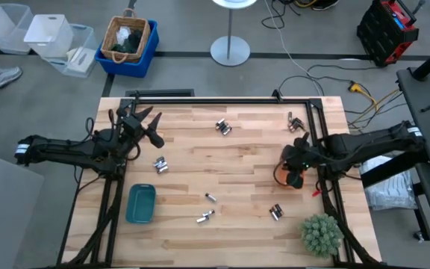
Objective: Sort batteries
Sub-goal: Put the black battery into the orange bin
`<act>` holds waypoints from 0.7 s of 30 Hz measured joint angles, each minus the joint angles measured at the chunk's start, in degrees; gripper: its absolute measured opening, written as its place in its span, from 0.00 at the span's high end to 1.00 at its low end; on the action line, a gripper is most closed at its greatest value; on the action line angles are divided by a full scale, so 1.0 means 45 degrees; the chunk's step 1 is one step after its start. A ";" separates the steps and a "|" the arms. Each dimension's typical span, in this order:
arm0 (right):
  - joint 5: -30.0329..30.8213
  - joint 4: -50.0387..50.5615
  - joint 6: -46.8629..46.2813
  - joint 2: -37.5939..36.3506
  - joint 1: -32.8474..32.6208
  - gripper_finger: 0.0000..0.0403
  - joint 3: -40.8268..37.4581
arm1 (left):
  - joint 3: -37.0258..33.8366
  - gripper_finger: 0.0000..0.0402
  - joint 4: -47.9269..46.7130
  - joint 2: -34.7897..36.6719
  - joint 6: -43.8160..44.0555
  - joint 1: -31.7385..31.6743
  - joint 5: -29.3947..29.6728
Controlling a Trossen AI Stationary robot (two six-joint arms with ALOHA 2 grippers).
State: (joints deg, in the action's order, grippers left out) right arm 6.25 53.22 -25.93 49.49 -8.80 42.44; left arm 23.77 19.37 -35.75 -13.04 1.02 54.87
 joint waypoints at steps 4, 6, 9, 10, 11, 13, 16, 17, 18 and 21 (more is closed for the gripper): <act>0.0603 0.0018 -0.0255 -0.0171 -0.0266 0.91 -0.0758 | 0.0000 0.61 -0.0002 -0.0112 0.0000 0.0000 0.0000; 0.1024 0.0023 -0.0776 -0.0316 -0.0271 0.91 -0.1181 | 0.0000 0.61 -0.0008 -0.0177 0.0000 0.0000 0.0000; 0.1927 0.0027 -0.1880 -0.0593 -0.0271 0.91 -0.1671 | -0.0003 0.61 0.0005 -0.0255 -0.0003 0.0000 0.0003; 0.2281 0.0001 -0.2341 -0.0675 -0.0271 0.91 -0.1793 | -0.0003 0.61 0.0017 -0.0275 -0.0025 0.0000 0.0003; 0.2631 -0.0026 -0.2813 -0.0751 -0.0271 0.91 -0.1902 | 0.0000 0.61 0.0055 -0.0307 -0.0078 0.0000 0.0005; 0.2998 -0.0301 -0.3787 -0.0881 -0.0266 0.91 -0.2100 | 0.0000 0.61 0.0149 -0.0344 -0.0138 0.0000 0.0000; 0.3426 -0.0662 -0.5340 -0.0925 -0.0276 0.91 -0.2479 | 0.0000 0.61 0.0201 -0.0394 -0.0157 0.0000 0.0000; 0.3576 -0.0653 -0.5927 -0.0882 -0.0271 0.91 -0.2650 | 0.0000 0.61 0.0212 -0.0402 -0.0208 0.0000 0.0005; 0.3690 -0.0647 -0.6595 -0.0837 -0.0271 0.91 -0.2815 | 0.0000 0.61 0.0247 -0.0408 -0.0256 0.0000 0.0005; 0.3709 -0.0639 -0.8321 -0.0790 -0.0316 0.91 -0.3280 | -0.0001 0.61 0.0259 -0.0423 -0.0287 0.0000 0.0005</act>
State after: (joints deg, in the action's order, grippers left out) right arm 22.94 50.35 -63.37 45.93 -10.22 27.68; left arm 23.76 20.53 -37.65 -14.33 1.02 54.89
